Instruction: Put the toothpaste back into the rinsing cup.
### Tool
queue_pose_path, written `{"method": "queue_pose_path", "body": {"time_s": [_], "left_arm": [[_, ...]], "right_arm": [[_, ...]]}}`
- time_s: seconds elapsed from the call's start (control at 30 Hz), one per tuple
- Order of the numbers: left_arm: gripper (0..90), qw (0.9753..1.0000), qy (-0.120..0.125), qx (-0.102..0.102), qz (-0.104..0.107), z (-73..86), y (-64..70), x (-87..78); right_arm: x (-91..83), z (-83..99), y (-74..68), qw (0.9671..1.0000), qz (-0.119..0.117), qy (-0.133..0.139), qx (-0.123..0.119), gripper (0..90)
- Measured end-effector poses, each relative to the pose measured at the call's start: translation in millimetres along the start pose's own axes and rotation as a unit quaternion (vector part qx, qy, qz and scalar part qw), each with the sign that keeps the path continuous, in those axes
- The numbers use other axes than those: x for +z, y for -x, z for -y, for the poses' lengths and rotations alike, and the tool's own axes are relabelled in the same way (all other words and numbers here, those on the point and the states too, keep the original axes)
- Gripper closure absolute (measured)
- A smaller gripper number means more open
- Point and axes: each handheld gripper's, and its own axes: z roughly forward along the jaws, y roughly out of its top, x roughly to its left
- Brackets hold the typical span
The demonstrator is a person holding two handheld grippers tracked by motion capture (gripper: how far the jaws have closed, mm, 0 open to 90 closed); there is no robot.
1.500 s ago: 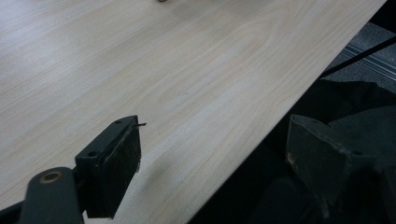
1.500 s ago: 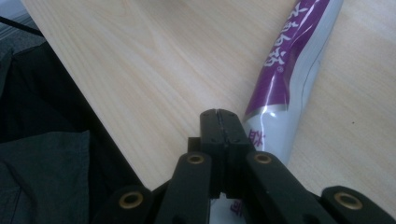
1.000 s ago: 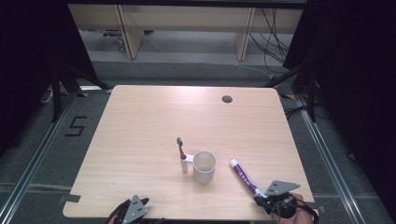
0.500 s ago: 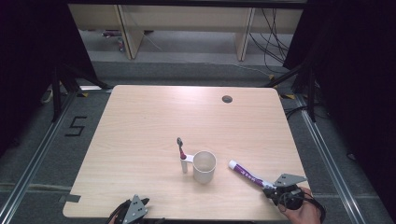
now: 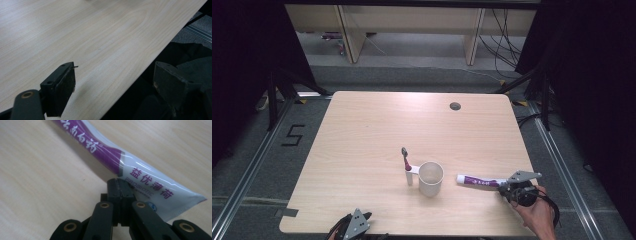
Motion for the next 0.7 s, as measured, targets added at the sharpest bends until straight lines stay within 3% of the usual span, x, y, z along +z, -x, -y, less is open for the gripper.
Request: {"method": "queue_pose_path", "body": {"time_s": [0.07,0.1,0.2,0.37,0.4,0.43,0.53,0.57,0.6,0.7], "left_arm": [[18.1,1.0000,0.002,-0.002,0.001,0.1,0.3,0.2],[18.1,1.0000,-0.001,0.001,0.000,0.1,-0.2,-0.1],[18.1,1.0000,0.002,-0.002,0.000,0.2,0.3,0.1],[18.1,1.0000,-0.001,0.001,0.001,0.2,-0.1,-0.1],[18.1,1.0000,-0.001,0.001,0.001,0.1,0.0,-0.1],[18.0,1.0000,0.001,-0.001,0.002,0.1,0.4,0.1],[18.0,1.0000,0.005,-0.003,0.003,0.1,0.9,0.4],[18.1,1.0000,0.004,-0.004,0.003,0.0,0.9,0.4],[18.0,1.0000,0.005,-0.004,0.003,0.0,1.0,0.5],[18.1,0.9999,0.010,-0.008,0.006,0.0,2.1,1.2]], "right_arm": [[2.3,-5.8,6.6,0.9999,0.008,0.006,-0.008,90.0],[3.9,-8.4,6.9,0.9999,0.007,0.007,0.008,90.0],[7.1,-13.8,13.9,0.9999,0.012,0.005,0.001,90.0],[17.3,-25.9,26.9,0.9994,0.018,0.004,0.030,90.0],[17.3,-25.9,26.9,0.9994,0.018,0.004,0.030,90.0],[20.3,-27.4,32.1,0.9996,0.023,0.014,0.011,90.0],[25.0,-33.9,38.3,0.9992,0.020,0.001,0.034,90.0],[27.8,-34.8,38.7,0.9988,0.023,0.012,0.040,90.0],[26.6,-37.4,39.2,0.9987,0.018,-0.003,0.047,90.0],[33.1,-43.9,40.3,0.9984,0.021,0.013,0.051,90.0]]}}
